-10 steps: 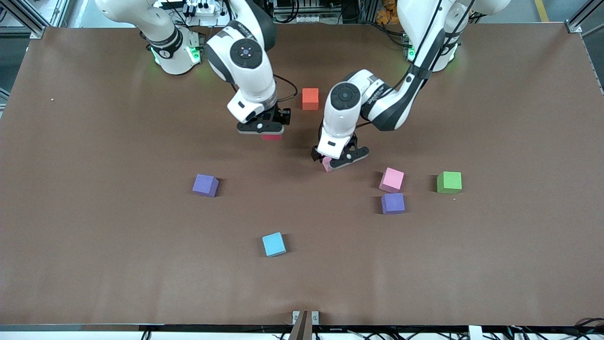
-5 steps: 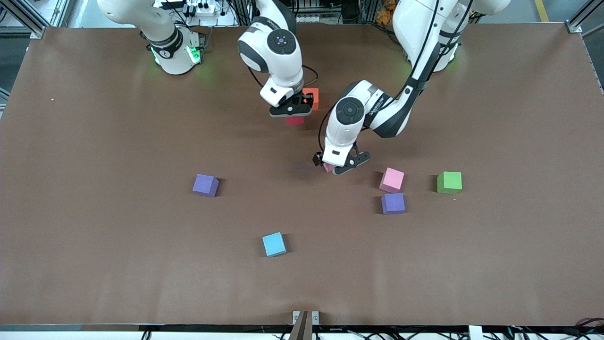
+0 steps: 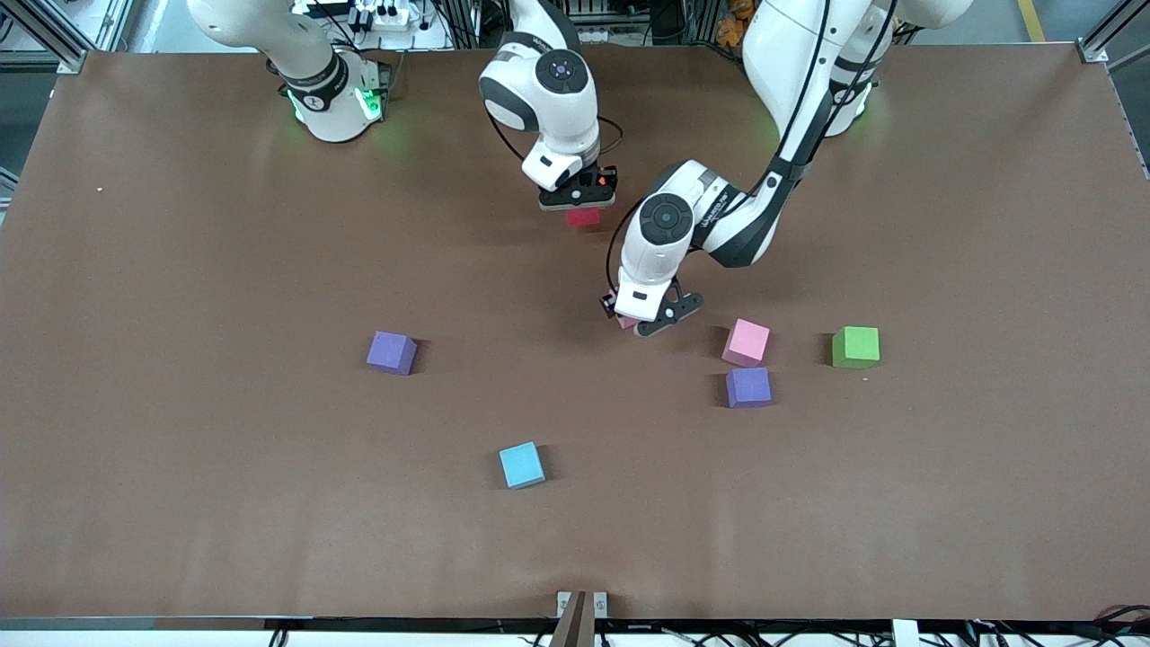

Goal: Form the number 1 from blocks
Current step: 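Place the pink cube beside the red cube with the left gripper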

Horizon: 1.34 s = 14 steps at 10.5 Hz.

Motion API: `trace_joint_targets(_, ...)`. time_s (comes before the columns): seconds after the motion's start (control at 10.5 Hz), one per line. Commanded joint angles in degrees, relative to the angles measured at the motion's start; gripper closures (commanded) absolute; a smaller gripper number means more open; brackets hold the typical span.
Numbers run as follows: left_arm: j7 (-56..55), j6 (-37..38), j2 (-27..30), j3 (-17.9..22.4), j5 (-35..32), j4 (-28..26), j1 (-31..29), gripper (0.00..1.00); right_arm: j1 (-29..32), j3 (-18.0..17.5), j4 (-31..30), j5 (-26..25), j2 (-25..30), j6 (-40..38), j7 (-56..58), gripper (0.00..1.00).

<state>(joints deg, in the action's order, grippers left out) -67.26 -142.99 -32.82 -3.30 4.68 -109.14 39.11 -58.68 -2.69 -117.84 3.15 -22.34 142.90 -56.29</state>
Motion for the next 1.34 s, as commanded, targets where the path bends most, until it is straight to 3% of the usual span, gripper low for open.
trace_joint_targets(0.0, 3.61, -0.19, 1.34, 2.23, 1.12, 0.5, 0.18, 1.0, -2.3, 0.05, 5.14, -0.07, -5.16, 0.1, -3.64, 0.58)
trace_joint_targets(0.57, 6.35, -0.01, 2.67, 2.51, 1.12, 0.5, -1.4, 1.0, -3.1, 0.05, 5.07, -0.52, -7.11, 0.62, -4.0, 0.54)
trace_joint_targets(0.67, 6.44, -0.01, 2.58, 2.51, 1.12, 0.5, -1.4, 1.0, -3.1, 0.05, 4.99, -0.52, -7.11, 0.62, -4.0, 0.43)
trace_joint_targets(0.76, 6.61, -0.01, 2.5, 2.51, 1.12, 0.42, -1.4, 1.0, -3.1, 0.05, 4.9, -0.43, -7.11, 0.45, -4.17, 0.21)
trace_joint_targets(0.86, 6.79, -0.01, 2.5, 2.51, 1.12, 0.42, -1.4, 1.0, -3.1, 0.05, 4.9, -0.43, -7.02, 0.45, -4.26, 0.07)
trace_joint_targets(0.95, 7.22, -0.01, 2.58, 2.51, 1.12, 0.5, -1.4, 1.0, -3.1, 0.05, 4.72, -0.43, -6.67, 0.36, -5.48, 0.0)
trace_joint_targets(1.24, 7.93, -0.01, 3.19, 2.42, 1.03, 0.5, -1.23, 1.0, 1.35, -1.78, 0.62, -0.43, -0.29, 0.27, -6.11, 0.0)
